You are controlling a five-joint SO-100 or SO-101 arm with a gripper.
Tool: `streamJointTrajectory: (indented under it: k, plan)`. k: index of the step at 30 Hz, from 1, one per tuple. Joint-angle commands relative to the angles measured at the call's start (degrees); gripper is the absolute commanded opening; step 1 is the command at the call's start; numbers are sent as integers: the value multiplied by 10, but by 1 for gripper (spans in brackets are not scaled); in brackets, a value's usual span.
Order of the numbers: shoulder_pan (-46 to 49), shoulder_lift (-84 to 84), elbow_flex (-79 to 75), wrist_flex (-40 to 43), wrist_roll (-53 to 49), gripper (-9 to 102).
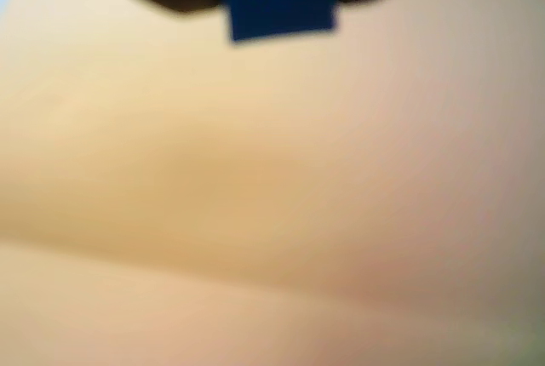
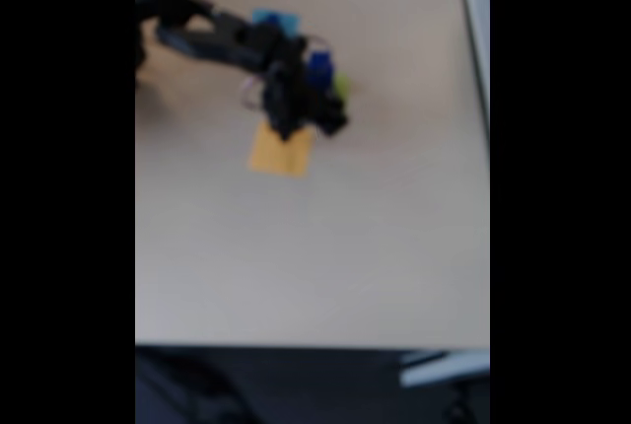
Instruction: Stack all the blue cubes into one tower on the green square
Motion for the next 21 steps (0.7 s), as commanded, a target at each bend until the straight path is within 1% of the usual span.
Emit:
streamJointTrajectory:
  k: [1, 21]
  plan:
    - [4, 4, -35, -10, -4, 2]
    - [28, -35, -48, -10, -25, 2]
